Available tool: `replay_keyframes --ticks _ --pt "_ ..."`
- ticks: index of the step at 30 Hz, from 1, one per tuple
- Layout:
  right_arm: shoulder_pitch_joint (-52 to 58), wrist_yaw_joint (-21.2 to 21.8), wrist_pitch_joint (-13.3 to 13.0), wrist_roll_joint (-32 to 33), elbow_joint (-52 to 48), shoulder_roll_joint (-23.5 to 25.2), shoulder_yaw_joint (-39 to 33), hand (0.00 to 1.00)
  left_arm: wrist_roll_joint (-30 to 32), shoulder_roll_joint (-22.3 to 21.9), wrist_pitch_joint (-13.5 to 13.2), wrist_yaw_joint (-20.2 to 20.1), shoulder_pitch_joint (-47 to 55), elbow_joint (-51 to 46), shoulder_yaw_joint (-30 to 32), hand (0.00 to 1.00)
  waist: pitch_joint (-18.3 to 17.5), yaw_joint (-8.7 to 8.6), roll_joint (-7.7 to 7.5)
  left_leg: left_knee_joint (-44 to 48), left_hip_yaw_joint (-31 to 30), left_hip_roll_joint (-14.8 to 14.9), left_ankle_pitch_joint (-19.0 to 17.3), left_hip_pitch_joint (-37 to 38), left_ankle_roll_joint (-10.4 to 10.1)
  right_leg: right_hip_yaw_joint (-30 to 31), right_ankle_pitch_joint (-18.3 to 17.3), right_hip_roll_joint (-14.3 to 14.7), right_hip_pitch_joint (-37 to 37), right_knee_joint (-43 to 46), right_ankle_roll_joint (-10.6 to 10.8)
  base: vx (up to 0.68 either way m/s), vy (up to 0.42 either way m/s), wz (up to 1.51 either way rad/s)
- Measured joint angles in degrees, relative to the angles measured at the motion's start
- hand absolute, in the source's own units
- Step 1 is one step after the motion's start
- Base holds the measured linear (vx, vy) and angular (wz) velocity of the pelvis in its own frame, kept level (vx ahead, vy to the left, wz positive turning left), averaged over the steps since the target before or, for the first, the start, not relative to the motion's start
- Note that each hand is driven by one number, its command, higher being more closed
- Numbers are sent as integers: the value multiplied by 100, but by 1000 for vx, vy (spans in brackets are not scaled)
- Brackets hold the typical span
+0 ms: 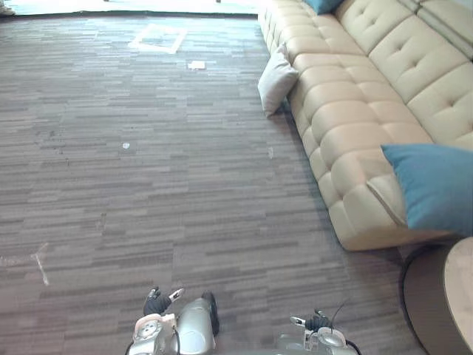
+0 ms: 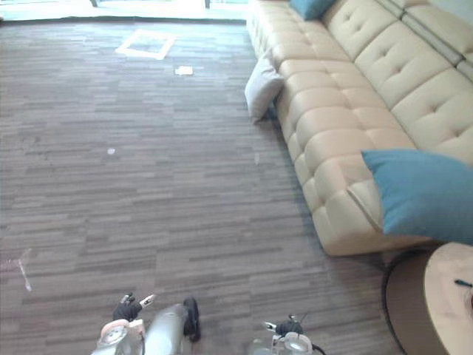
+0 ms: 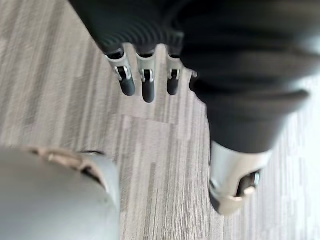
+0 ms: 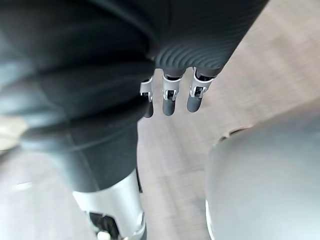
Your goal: Pick up cushions and gather them together orderly.
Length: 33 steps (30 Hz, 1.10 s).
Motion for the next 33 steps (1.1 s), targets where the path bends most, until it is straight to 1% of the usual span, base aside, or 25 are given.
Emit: replay_keyframes --ticks 3,4,5,7,8,9,10,11,12,14,15,16,18,20,21,22,23,24,25,26,27,29,30,31,33 --pt "-77 18 -40 3 -122 -66 -20 0 38 -6 5 -7 -51 110 -109 0 28 -58 62 -505 -146 66 -77 604 -81 -515 -251 131 -855 -1176 -109 569 -2 47" --pt "-125 29 -41 4 -209 -122 -24 0 44 -28 14 -10 -89 148 -127 0 85 -86 150 -665 -166 150 -187 917 -166 -575 13 430 -1175 -2352 -6 737 -56 25" --pt "-173 43 -44 6 -216 -119 -39 0 82 -21 10 -15 -34 152 -141 0 94 -162 164 -875 -187 153 -279 1188 -252 -574 524 634 -1274 -3582 90 756 -70 38" --pt "-219 48 -40 3 -209 -117 -101 0 89 -14 7 -21 49 156 -139 0 102 -251 129 -1055 -273 90 -457 1544 -360 -501 892 729 -1415 -4298 94 564 -98 45" --pt "-212 61 -42 13 -232 -155 -189 0 96 -45 5 -27 96 151 -133 0 88 -333 134 -1079 -423 81 -730 1842 -345 -253 1075 778 -1543 -4102 -172 761 -149 65" --pt "-145 55 -33 -2 -316 -180 -344 0 103 -201 -4 -39 135 146 -69 0 -25 -375 279 -749 -605 165 -836 1924 -308 -77 1236 797 -1743 -3267 -333 778 -152 65" --pt "-107 56 -30 2 -338 -184 -416 0 112 -233 -5 -42 140 142 -29 0 -46 -371 304 -396 -657 233 -837 1825 -308 -76 1264 763 -1745 -3076 -437 933 -253 62" --pt "-34 64 7 6 -437 -228 -600 0 193 -353 7 -48 116 134 44 0 -101 -390 488 897 -806 493 -768 1374 -391 -257 899 804 -1587 -2818 -558 919 -274 41" --pt "15 61 16 8 -470 -305 -587 0 210 -457 4 -65 134 95 110 0 -160 -371 715 2534 -851 916 -199 670 -770 -355 579 997 -1327 -2819 -631 909 -273 31" --pt "2 58 35 35 -444 -284 -547 0 204 -553 14 -118 124 28 265 0 -111 -338 821 3894 -624 1443 -95 75 -910 -366 341 1280 -852 -2998 -737 603 -123 0" --pt "7 57 63 123 -418 -180 -546 0 203 -545 14 -134 115 -45 274 0 -94 -324 799 4292 -425 1630 -206 -165 -837 -365 227 1367 -421 -3220 -754 730 -142 1" --pt "7 66 98 171 -378 -88 -552 0 206 -500 12 -141 84 -102 251 0 3 -315 594 4323 -249 1639 -368 -399 -733 -341 193 1384 79 -3548 -748 832 -173 8" --pt "3 50 118 250 -169 5 -454 0 207 -381 -69 -172 51 -296 131 0 20 -234 274 3629 122 1382 -672 -1018 -578 -210 207 1315 861 -4233 -730 696 -106 -11" --pt "-9 12 141 251 -138 47 -458 0 191 -308 -109 -184 22 -427 128 0 51 -167 175 2397 124 980 -653 -1612 -557 -101 209 1188 1245 -4544 -725 584 11 -37" --pt "-11 -8 136 251 -116 46 -461 0 187 -313 -113 -194 -12 -455 128 0 57 -160 179 1590 -48 747 -399 -1884 -585 -69 204 1116 1373 -4620 -716 535 136 -62" --pt "11 -26 132 244 7 14 -453 0 185 -315 -115 -189 -48 -480 25 0 48 -54 257 243 -319 533 375 -2020 -631 83 72 1122 1620 -4751 -413 515 154 -74" --pt "38 -41 124 243 25 -33 -435 0 183 -316 -116 -185 -48 -478 -23 0 44 -18 303 -69 -400 542 659 -2056 -627 179 -34 1141 1713 -4797 -245 637 257 -103" --pt "92 -71 138 242 60 -91 -332 0 120 -287 -124 -186 -65 -488 -27 0 25 126 299 278 -451 535 1387 -2126 -510 379 -362 1038 1938 -4822 109 438 233 -75" --pt "105 -74 141 240 62 -26 -312 0 104 -235 -116 -188 -86 -483 -23 0 -11 123 237 618 -440 455 1374 -2212 -415 444 -455 916 2024 -4777 145 584 312 -65" --pt "119 -83 128 243 22 118 -350 0 96 -161 -102 -176 -112 -465 -25 0 -49 57 71 904 -348 407 1005 -2262 -338 568 -487 732 1862 -4343 66 581 301 -37" --pt "139 -67 98 237 -7 135 -344 0 81 -82 -105 -146 -142 -398 -34 0 -94 59 -33 901 -197 355 828 -2166 -241 711 -371 507 1333 -3283 2 667 349 -29" --pt "82 -60 92 231 2 153 -344 0 77 -21 -84 -125 -204 -254 -97 0 -53 51 -192 746 -130 144 565 -1741 -145 669 256 82 686 -1673 64 539 273 -9" --pt "82 -49 78 228 34 158 -346 0 78 29 -34 -97 -208 -167 -136 0 -31 20 -202 523 -150 -9 363 -1207 -75 507 398 -153 446 -745 31 538 212 8" --pt "85 -41 66 221 20 147 -342 0 75 46 -13 -88 -190 -111 -159 0 -29 4 -199 403 -153 -28 307 -965 -59 413 279 -160 397 -513 10 666 225 9" --pt "98 -21 -3 219 -40 103 -291 0 78 102 21 -38 -137 45 -358 0 -61 -55 -100 -208 -182 -1 180 -18 -24 -243 -308 37 -3 -455 -85 549 132 6"
